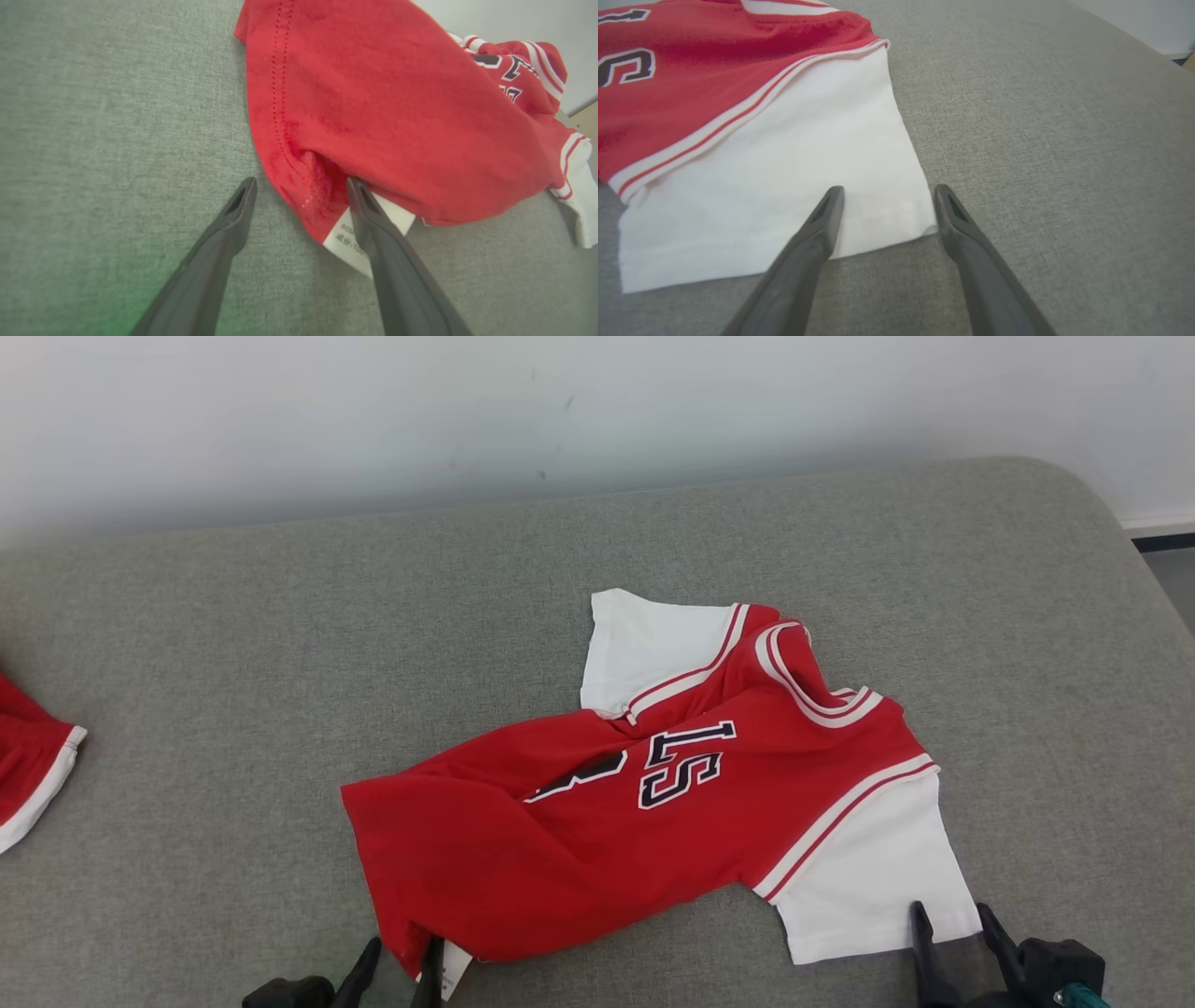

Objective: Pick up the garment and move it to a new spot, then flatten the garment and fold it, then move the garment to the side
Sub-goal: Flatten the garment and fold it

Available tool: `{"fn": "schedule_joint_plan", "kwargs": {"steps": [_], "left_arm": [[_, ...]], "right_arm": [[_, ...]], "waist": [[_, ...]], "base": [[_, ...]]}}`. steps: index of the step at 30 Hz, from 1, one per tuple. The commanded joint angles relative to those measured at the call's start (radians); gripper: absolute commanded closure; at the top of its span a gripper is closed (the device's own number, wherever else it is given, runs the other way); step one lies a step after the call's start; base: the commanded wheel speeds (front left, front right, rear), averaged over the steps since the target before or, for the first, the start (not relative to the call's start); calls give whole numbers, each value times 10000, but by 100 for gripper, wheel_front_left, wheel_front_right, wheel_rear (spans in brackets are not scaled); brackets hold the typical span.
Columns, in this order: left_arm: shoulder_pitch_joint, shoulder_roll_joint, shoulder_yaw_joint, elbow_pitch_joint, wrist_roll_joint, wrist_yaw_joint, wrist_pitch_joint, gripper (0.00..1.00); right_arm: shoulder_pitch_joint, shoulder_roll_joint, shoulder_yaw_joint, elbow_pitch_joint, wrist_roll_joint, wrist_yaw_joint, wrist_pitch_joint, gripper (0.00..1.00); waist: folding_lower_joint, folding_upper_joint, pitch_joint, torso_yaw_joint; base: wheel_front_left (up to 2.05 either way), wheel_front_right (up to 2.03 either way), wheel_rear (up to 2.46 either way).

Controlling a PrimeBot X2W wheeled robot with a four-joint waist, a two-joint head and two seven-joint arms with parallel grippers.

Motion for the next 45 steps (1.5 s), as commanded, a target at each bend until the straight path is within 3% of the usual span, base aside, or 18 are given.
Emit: {"fn": "schedule_joint_plan", "kwargs": {"steps": [1,9,10,11,12,16,20,24,28,32,36,39,45], "left_arm": [[-106,-82,-13,187,-84,-82,-23,0],[-410,-359,-45,1085,-187,-388,-126,1],[-437,-378,-89,1169,-231,-494,-15,99],[-453,-420,-137,1254,-249,-566,30,100],[-442,-449,-164,1317,-253,-604,13,100],[-179,-473,-27,1161,-335,-633,-136,100],[121,-206,65,424,-160,-479,-266,100],[7,358,121,-738,72,-198,-16,100],[-1035,1289,93,-1852,608,-175,879,100],[-2905,1863,75,-2635,787,-672,2111,100],[-4678,2094,103,-2478,536,-1353,3281,100],[-6841,2113,191,-1761,541,-1797,4209,100],[-11370,1464,239,304,364,-2206,5456,100]], "right_arm": [[-220,-13,-26,251,-21,11,31,0],[-1095,-67,-67,2269,-145,7,200,0],[-1187,-52,-25,2478,-111,-2,284,27],[-1243,-29,58,2658,-66,-2,342,80],[-1305,0,132,2810,31,-2,354,100],[-1264,31,236,3150,528,-1,203,100],[-905,78,423,2714,1169,-1,130,100],[-1010,112,777,1507,2159,-1,495,100],[-1549,-393,1360,-195,3038,-1,1442,100],[-2847,-1128,1739,-1469,3581,-1,2511,100],[-4403,-1711,1883,-1626,3348,-1,3104,100],[-6418,-1883,2069,-1263,3362,-1,3554,100],[-11028,-1843,2061,685,3968,-1,4568,100]], "waist": [[-1,0,16,-19],[-1,0,-108,-32],[-1,0,-129,-31],[-1,0,-148,-30],[-1,0,-175,-29],[-1,0,-414,62],[-1,0,-668,243],[-1,0,-654,316],[-1,0,-445,374],[-1,0,65,427],[-1,0,685,450],[-1,0,1426,460],[-1,0,2973,403]], "base": [[0,0,0],[0,0,0],[0,0,0],[0,0,0],[0,0,0],[0,0,0],[0,0,0],[0,0,0],[0,0,0],[0,0,0],[0,0,0],[0,0,0],[0,0,0]]}}
